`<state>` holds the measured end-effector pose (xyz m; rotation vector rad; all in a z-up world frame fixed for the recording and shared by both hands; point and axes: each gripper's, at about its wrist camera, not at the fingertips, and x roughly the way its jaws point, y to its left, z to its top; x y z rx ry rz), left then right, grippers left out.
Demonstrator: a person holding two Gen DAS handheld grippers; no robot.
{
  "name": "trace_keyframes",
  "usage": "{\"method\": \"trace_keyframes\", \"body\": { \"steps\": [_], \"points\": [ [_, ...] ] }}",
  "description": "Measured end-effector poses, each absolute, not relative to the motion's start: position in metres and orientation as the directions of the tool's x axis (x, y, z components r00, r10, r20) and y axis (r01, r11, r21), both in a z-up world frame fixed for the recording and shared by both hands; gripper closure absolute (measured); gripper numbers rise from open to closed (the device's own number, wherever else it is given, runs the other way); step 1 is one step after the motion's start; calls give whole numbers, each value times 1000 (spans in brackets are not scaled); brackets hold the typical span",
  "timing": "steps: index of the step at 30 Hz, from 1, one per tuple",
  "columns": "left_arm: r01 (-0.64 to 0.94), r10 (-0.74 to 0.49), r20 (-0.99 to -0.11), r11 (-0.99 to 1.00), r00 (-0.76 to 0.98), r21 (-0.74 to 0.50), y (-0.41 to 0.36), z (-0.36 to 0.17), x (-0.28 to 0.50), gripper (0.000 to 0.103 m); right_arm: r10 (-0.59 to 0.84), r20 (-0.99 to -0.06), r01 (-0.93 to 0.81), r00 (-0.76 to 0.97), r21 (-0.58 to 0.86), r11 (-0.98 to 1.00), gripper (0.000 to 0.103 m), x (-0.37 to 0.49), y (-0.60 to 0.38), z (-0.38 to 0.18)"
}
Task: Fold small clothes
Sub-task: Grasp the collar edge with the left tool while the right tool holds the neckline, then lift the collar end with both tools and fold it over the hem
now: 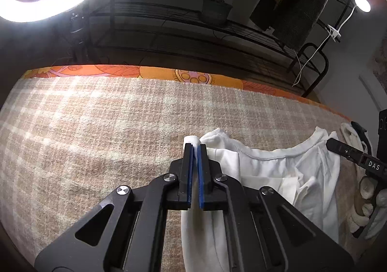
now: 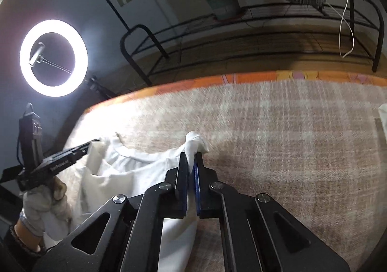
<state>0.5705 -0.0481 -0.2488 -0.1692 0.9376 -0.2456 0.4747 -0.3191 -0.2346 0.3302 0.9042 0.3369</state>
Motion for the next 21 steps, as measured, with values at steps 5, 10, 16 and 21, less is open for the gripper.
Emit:
{"method": "trace_keyframes", "body": {
  "steps": [5, 10, 16, 21],
  "points": [
    [169, -302, -740, 953, 601, -251, -44, -221, 548, 102, 421, -683, -189, 597, 390, 901, 100, 454, -316, -202],
    [188, -304, -717, 953, 627, -239, -42, -195, 514, 103, 425, -667, -217, 612, 375, 901, 100, 428, -311, -173],
    [212, -298, -693, 954, 656, -210, -37, -160, 456, 103, 433, -656, -245, 619, 362, 899, 101, 389, -306, -144],
    [234, -308, -675, 951, 671, -202, -30, -136, 404, 103, 427, -655, -256, 624, 346, 903, 101, 348, -299, -126]
  ]
}}
